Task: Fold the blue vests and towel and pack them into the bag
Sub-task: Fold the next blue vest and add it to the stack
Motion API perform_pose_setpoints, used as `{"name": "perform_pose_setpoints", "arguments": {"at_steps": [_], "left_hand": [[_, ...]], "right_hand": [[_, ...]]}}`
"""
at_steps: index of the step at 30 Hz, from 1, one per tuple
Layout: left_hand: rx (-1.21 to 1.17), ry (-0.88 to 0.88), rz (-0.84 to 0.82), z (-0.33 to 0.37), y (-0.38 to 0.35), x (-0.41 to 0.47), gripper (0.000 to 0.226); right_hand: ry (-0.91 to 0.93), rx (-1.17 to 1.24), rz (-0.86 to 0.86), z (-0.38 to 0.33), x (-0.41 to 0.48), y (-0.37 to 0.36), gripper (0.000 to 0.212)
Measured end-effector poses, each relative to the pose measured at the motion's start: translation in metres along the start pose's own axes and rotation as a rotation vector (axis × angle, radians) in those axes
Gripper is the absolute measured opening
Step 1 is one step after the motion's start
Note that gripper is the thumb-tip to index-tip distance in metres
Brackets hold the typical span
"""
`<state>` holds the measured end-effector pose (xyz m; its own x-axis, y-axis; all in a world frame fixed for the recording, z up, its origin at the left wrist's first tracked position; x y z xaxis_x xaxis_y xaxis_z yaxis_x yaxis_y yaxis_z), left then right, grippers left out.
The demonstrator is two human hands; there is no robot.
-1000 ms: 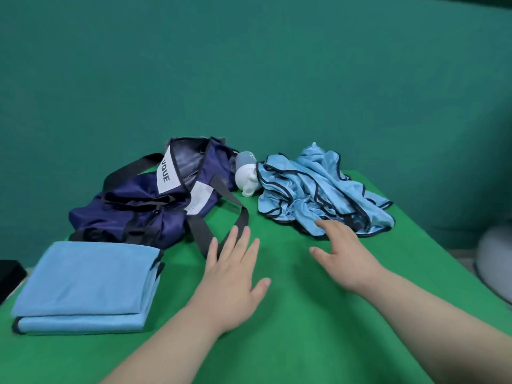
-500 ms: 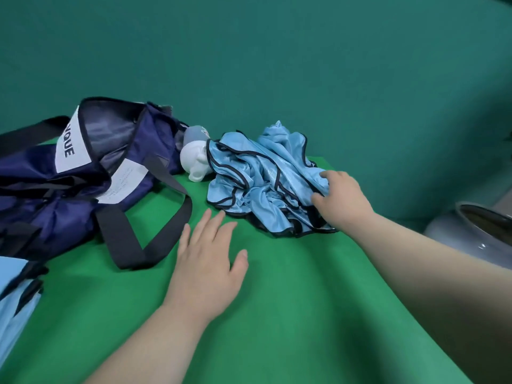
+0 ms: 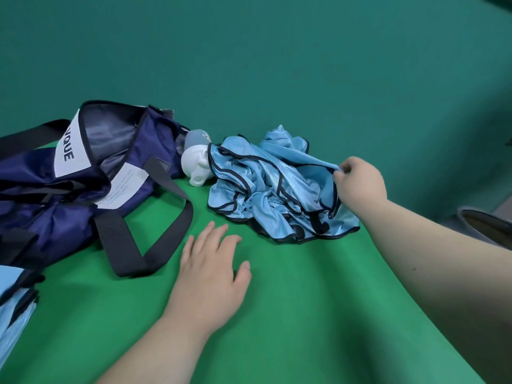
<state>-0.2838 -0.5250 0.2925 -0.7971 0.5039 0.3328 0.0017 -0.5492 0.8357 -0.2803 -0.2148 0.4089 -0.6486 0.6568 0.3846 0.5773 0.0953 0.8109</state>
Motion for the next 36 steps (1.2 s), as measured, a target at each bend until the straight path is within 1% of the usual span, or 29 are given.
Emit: {"name": "perform_pose_setpoints", "arguments": {"at_steps": [5, 7, 10, 12, 16, 19, 21, 24, 26, 28, 30, 32, 33, 34, 36], "left_hand": [[0.003, 0.001, -0.022, -0.001, 0.0, -0.001, 0.059], [0.002, -0.005, -0.021, 0.0, 0.0, -0.001, 0.057], [0.0, -0.011, -0.019, 0.0, 0.0, -0.002, 0.055], [0.002, -0.017, -0.016, 0.0, 0.0, -0.002, 0.053], [-0.006, -0.035, -0.008, 0.002, 0.001, -0.003, 0.052], [-0.005, -0.065, -0.006, 0.004, 0.002, -0.003, 0.06], [-0.024, -0.085, -0.002, 0.005, 0.002, -0.004, 0.06], [-0.044, -0.109, 0.004, 0.006, 0.004, -0.005, 0.052], [-0.052, -0.119, 0.002, 0.006, 0.005, -0.007, 0.05], [-0.069, -0.125, -0.004, 0.007, 0.007, -0.009, 0.051], [-0.093, -0.13, -0.007, 0.008, 0.01, -0.011, 0.052], [-0.117, -0.125, -0.008, 0.008, 0.012, -0.013, 0.051], [-0.122, -0.119, -0.019, 0.009, 0.013, -0.013, 0.053], [-0.122, -0.109, -0.042, 0.008, 0.013, -0.013, 0.056], [-0.121, -0.096, -0.095, 0.009, 0.012, -0.013, 0.061]], "right_hand": [[-0.039, 0.323, 0.235, -0.007, -0.015, 0.035, 0.014], [-0.066, 0.459, 0.327, -0.008, -0.026, 0.047, 0.014], [-0.01, 0.538, 0.351, -0.014, -0.048, 0.054, 0.011], [0.064, 0.515, 0.303, -0.016, -0.069, 0.05, 0.006], [0.177, 0.45, 0.177, -0.014, -0.123, 0.035, 0.014], [0.251, 0.402, 0.047, -0.009, -0.165, 0.023, 0.017], [0.327, 0.33, -0.072, -0.009, -0.19, 0.015, 0.013], [0.583, 0.142, -0.224, -0.016, -0.224, 0.005, 0.013], [0.745, 0.018, -0.257, -0.023, -0.242, 0.002, 0.017], [0.884, -0.117, -0.25, -0.031, -0.257, 0.001, 0.023], [0.963, -0.068, -0.295, -0.036, -0.265, 0.003, 0.023], [0.972, 0.054, -0.349, -0.036, -0.262, 0.007, 0.021], [0.933, 0.101, -0.347, -0.035, -0.256, 0.009, 0.021], [0.86, 0.132, -0.329, -0.033, -0.246, 0.012, 0.022], [0.651, 0.152, -0.27, -0.029, -0.22, 0.017, 0.023]]}}
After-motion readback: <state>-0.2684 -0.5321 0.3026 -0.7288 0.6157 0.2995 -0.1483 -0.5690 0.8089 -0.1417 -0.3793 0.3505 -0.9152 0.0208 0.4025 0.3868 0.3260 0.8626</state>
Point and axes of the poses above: each hand's wrist, its own x-axis towards the middle knuckle, its own y-axis out of the back of the hand, z = x × y, the point moved 4 cm from there along x, towards the middle knuckle, and after that the axes turned 1 degree about -z, right-handed, at the moved point
